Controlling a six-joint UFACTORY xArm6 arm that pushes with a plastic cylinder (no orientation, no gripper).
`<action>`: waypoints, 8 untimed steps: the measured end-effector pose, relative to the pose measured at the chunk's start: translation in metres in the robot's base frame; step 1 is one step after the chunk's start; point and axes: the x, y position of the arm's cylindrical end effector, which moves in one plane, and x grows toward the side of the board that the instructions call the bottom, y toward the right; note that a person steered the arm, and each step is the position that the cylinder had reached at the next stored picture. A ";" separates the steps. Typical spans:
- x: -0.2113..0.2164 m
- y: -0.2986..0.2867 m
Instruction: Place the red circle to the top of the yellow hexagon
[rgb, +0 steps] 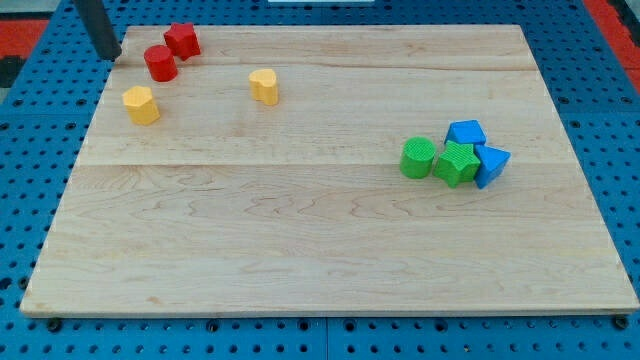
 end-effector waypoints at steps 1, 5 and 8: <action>0.002 0.070; 0.012 0.195; 0.035 0.109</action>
